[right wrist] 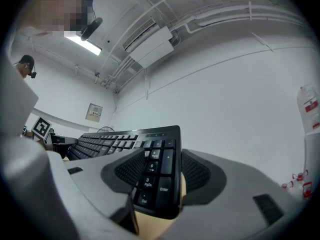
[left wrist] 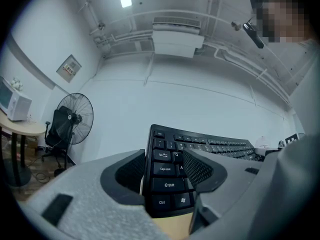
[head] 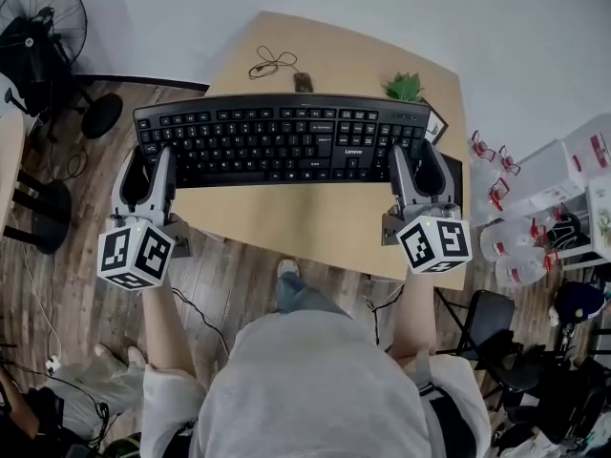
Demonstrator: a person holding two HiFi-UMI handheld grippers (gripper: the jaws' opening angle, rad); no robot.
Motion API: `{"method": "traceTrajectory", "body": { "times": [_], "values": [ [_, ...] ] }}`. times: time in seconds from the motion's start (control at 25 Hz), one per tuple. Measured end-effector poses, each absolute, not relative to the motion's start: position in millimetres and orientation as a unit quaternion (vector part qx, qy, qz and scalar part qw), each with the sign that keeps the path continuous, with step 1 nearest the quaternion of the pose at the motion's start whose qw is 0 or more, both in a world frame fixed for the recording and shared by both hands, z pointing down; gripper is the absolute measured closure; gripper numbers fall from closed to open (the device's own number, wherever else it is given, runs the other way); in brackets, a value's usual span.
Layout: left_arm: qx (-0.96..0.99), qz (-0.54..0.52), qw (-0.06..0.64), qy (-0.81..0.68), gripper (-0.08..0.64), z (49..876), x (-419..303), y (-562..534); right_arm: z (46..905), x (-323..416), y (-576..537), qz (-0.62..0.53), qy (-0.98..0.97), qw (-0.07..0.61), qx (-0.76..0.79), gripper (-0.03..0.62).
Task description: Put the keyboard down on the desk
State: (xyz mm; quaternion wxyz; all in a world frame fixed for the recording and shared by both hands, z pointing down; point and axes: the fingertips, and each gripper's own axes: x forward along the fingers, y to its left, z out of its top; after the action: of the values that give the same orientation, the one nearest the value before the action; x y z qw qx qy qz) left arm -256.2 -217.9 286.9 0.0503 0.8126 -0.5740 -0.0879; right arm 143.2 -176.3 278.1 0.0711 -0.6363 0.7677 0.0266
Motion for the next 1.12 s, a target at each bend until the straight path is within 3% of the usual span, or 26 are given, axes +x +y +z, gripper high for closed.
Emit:
{"method": "traceTrajectory", "body": {
  "times": [0.52,1.12],
  "values": [
    [0.802,-0.063,0.078,-0.589,0.324,318.4,-231.0,-300.8,311.9,170.0,-272.4,-0.011,0.777,0.048,-0.628,0.374],
    [0.780,0.019,0.154,-0.606,0.324,407.0,-210.4,-368.6,410.2,191.3,-352.3,-0.113,0.776,-0.013,-0.620,0.374]
  ]
}}
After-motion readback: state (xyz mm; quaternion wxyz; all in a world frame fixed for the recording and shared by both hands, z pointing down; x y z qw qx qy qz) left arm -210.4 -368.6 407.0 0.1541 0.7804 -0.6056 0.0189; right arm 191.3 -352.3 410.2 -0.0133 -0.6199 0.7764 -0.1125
